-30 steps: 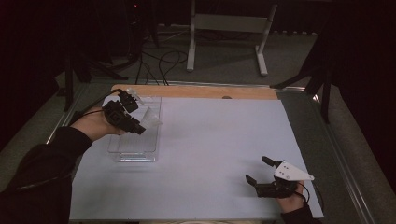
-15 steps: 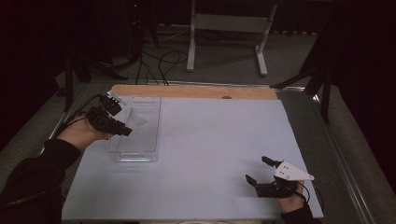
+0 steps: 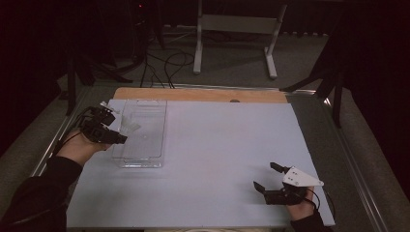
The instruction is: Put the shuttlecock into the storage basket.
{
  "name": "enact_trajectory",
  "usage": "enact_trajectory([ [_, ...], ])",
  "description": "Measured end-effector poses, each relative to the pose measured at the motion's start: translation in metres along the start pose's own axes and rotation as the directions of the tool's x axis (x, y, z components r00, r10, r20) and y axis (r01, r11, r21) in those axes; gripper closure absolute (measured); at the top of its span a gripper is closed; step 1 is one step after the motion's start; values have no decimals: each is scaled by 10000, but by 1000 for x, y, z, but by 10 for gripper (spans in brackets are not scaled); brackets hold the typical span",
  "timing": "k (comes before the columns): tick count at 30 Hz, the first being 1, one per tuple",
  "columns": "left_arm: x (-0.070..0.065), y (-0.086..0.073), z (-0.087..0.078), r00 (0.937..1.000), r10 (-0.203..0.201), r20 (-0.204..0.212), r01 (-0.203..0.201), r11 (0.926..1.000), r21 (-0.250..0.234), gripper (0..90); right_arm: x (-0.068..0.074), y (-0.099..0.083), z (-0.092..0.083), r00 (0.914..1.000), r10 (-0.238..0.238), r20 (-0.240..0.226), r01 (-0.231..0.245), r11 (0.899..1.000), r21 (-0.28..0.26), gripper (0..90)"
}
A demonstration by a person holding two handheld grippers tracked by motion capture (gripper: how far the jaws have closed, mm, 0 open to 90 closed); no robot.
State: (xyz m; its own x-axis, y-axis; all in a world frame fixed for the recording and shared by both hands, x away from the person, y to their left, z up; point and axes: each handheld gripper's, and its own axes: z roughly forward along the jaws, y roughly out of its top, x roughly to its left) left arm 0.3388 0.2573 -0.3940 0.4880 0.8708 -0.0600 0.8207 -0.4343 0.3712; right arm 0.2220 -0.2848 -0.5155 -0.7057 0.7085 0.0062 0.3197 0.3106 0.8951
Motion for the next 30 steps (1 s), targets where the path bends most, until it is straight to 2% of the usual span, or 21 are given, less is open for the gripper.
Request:
enact_trajectory([
  [6,5,-8,8,9999,-110,48,110,9999,-36,661,0,0,0,10000,-23,-20,23,10000,-12,87],
  [9,7,-14,14,9999,67,-81,-67,10000,-71,661,0,0,0,10000,-12,-27,12,10000,-7,87],
  [11,8,-17,19,10000,81,-14,-81,9998,-170,661,0,0,0,10000,45,-89,-45,10000,59,87],
  [18,14,-27,33,9981,610,-42,-612,9973,-418,660,0,-1,1,9999,53,-128,-52,10000,59,87],
  [20,16,-29,37,9961,883,-6,-882,9953,-403,660,0,-1,1,9999,55,-120,-54,10000,63,87],
  [22,18,-31,39,9956,924,156,-918,9951,-356,660,0,-1,1,9999,41,-130,-40,10000,62,87],
  [24,19,-32,41,9945,1041,70,-1039,9943,-221,660,0,-1,1,9999,38,-135,-37,10000,73,87],
  [26,19,-32,43,9942,1052,206,-1050,9944,-97,660,0,-1,1,9999,46,-147,-45,10000,77,87],
  [30,18,-29,44,9930,1176,70,-1177,9930,95,660,0,-1,2,9999,36,-148,-34,9999,101,87],
])
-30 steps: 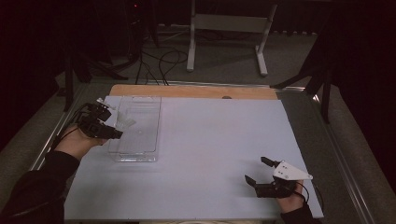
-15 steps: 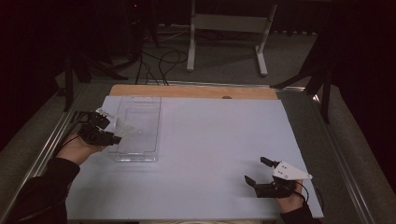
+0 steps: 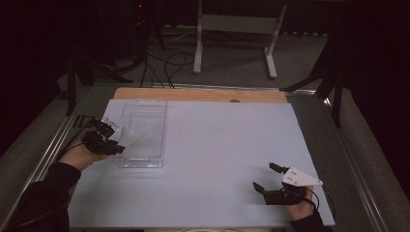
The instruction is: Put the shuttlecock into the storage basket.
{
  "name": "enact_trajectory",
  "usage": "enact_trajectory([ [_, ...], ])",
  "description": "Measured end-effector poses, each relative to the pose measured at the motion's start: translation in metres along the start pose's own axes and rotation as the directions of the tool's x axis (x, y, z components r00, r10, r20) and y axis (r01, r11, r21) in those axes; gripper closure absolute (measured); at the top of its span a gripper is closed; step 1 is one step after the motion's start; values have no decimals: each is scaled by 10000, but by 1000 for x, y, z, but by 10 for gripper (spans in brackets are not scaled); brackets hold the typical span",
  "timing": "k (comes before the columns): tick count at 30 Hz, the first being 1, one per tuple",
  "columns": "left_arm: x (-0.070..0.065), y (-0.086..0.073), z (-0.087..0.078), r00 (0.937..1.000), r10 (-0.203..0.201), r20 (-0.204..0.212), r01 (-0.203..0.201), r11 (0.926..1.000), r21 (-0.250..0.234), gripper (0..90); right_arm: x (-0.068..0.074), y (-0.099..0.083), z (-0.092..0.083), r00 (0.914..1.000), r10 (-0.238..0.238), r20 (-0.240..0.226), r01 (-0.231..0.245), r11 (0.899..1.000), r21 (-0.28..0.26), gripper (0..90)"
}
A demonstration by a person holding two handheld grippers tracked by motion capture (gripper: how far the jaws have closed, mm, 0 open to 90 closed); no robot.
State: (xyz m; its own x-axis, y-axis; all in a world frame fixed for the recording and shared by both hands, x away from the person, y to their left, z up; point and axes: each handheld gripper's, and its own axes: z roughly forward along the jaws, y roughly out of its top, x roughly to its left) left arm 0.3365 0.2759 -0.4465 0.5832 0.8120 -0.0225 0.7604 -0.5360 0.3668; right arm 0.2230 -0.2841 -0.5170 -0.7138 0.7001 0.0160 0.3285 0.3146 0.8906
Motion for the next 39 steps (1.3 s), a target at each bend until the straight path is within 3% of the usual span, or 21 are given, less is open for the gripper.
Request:
enact_trajectory([
  [7,0,8,1,9998,11,185,-18,9992,388,658,0,0,0,10000,29,7,-29,10000,20,87],
  [13,-2,13,3,10000,-45,-4,45,9963,861,657,0,0,-1,10000,22,21,-22,10000,-2,87],
  [19,-6,19,6,9998,197,11,-196,9865,1626,648,0,0,0,10000,32,11,-32,10000,36,87],
  [24,-10,24,9,9983,586,28,-578,9738,2199,649,-1,0,-1,10000,41,42,-41,10000,-9,87],
  [28,-10,26,7,9985,547,-31,-526,9735,2226,637,-1,0,-1,10000,33,22,-33,10000,5,87],
  [33,-10,31,1,9981,512,-330,-435,9786,2012,414,-1,0,-1,10000,29,40,-29,10000,-26,87],
  [39,-10,32,-4,9987,349,-368,-276,9827,1829,281,0,0,-1,10000,38,43,-38,10000,-25,87],
])
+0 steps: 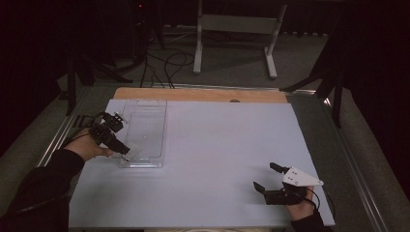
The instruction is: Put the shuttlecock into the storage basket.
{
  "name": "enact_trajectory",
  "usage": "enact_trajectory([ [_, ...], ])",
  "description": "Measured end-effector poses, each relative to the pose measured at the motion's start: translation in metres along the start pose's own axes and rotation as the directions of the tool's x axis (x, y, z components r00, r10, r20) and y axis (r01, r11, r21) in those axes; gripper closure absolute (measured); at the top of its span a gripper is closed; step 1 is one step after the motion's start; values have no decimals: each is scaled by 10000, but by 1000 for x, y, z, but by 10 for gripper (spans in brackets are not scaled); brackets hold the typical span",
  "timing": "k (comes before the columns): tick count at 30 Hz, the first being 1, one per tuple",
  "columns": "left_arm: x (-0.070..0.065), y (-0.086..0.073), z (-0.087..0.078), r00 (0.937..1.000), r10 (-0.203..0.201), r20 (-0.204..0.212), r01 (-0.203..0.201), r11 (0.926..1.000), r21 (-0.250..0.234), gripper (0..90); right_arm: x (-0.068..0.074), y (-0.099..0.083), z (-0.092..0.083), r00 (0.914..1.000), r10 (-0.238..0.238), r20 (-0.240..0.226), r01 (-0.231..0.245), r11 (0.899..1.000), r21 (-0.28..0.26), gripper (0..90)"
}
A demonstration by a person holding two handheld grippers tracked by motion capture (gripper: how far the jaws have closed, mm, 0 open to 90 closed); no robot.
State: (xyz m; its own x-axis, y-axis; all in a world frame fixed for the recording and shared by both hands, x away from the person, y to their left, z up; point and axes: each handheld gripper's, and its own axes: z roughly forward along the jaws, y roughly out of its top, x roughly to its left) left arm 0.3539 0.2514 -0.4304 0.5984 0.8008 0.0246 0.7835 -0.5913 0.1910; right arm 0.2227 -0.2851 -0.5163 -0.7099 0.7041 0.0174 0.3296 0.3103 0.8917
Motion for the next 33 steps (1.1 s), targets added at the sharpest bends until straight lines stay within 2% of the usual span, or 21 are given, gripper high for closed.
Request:
enact_trajectory([
  [4,-1,0,-2,9998,-142,119,144,9997,-198,173,0,0,0,10000,3,5,-3,10000,-11,87],
  [6,0,1,-4,9989,-279,376,291,9991,-321,114,0,0,0,10000,0,19,0,10000,-15,87],
  [7,1,2,-7,9972,-366,647,394,9983,-425,79,0,0,0,10000,3,10,-2,10000,-21,87],
  [8,1,2,-8,9964,-341,781,383,9978,-537,36,0,0,0,10000,-7,14,7,10000,6,87],
  [9,1,2,-8,9964,-341,781,383,9978,-537,36,0,0,0,10000,-7,14,7,10000,6,87],
  [11,0,3,-10,9975,-15,707,62,9978,-665,9,0,0,0,10000,6,16,-6,10000,1,87],
  [12,0,3,-10,9963,-7,854,71,9971,-752,0,0,0,0,10000,1,15,-1,10000,1,87],
  [14,0,4,-11,9961,-10,882,81,9967,-803,0,0,0,0,10000,-10,17,10,10000,-9,87],
  [15,-2,5,-11,9964,143,832,-72,9964,-849,0,0,0,0,10000,-17,20,17,10000,-13,87],
  [18,-5,8,-11,9939,259,1068,-151,9949,-1002,0,0,0,0,10000,3,30,-3,10000,-35,87],
  [28,-15,21,-19,9889,509,1398,-296,9882,-1502,0,0,0,-1,10000,-7,42,7,10000,-22,87],
  [30,-17,24,-20,9902,600,1264,-410,9882,-1477,0,-1,0,0,10000,-24,48,24,10000,4,87],
  [33,-19,27,-20,9891,701,1292,-508,9879,-1468,0,0,0,0,10000,-8,55,8,10000,-4,87],
])
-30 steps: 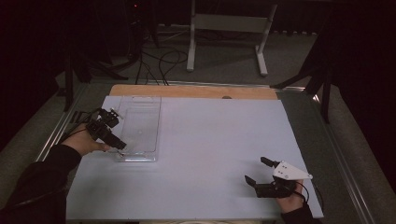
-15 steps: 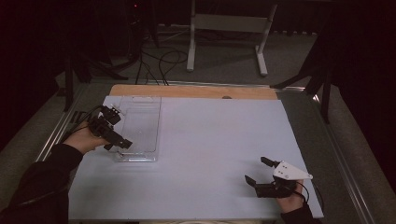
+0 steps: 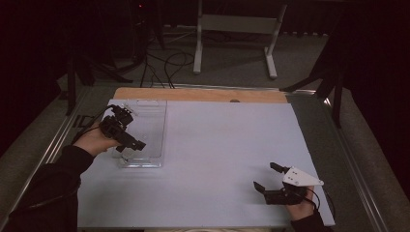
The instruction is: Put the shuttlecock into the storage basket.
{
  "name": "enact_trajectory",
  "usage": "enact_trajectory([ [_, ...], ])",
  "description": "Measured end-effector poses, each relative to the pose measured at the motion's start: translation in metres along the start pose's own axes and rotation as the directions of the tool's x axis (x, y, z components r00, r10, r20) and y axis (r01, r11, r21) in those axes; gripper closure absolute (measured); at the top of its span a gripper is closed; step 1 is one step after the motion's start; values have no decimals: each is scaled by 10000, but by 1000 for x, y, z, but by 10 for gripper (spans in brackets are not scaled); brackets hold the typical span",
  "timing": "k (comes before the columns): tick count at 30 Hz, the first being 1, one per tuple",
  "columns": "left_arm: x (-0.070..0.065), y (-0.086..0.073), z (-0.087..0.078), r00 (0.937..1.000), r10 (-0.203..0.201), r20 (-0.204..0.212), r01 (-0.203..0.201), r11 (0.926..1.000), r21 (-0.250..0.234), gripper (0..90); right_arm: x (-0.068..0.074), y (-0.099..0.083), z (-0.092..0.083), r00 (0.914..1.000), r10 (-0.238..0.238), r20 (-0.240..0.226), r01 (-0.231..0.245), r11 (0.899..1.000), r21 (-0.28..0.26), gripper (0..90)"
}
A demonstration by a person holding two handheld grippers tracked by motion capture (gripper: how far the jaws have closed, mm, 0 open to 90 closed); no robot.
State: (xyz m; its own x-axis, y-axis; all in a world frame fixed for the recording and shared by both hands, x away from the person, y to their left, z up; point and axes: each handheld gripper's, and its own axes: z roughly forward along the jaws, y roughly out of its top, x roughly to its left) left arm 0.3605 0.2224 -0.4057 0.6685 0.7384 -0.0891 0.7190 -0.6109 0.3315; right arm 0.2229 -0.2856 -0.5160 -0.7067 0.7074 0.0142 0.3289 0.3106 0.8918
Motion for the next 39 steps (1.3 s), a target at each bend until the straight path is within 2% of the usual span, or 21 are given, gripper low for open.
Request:
enact_trajectory([
  [6,-9,9,1,9992,195,358,-183,9992,-351,0,0,0,0,10000,-13,-4,13,10000,21,87],
  [11,-18,19,1,9984,393,405,-367,9973,-644,0,0,0,0,10000,-13,-1,13,10000,30,87],
  [17,-32,32,4,9933,871,758,-784,9908,-1102,0,0,0,0,10000,45,-17,-45,10000,-25,87],
  [21,-43,40,7,9900,1186,763,-1082,9858,-1287,0,0,0,-1,10000,28,-7,-28,10000,-25,87],
  [28,-64,53,12,9742,1957,1122,-1774,9719,-1546,0,0,0,0,10000,46,-16,-46,10000,-17,87],
  [32,-75,59,17,9646,2287,1311,-2089,9665,-1489,0,0,0,0,10000,30,-9,-30,10000,-16,87],
  [37,-92,62,24,9490,2800,1446,-2569,9531,-1597,0,-1,0,0,10000,9,-19,-9,10000,-11,87],
  [39,-98,63,26,9411,3107,1330,-2865,9421,-1742,0,0,0,0,10000,31,-36,-31,10000,-19,87],
])
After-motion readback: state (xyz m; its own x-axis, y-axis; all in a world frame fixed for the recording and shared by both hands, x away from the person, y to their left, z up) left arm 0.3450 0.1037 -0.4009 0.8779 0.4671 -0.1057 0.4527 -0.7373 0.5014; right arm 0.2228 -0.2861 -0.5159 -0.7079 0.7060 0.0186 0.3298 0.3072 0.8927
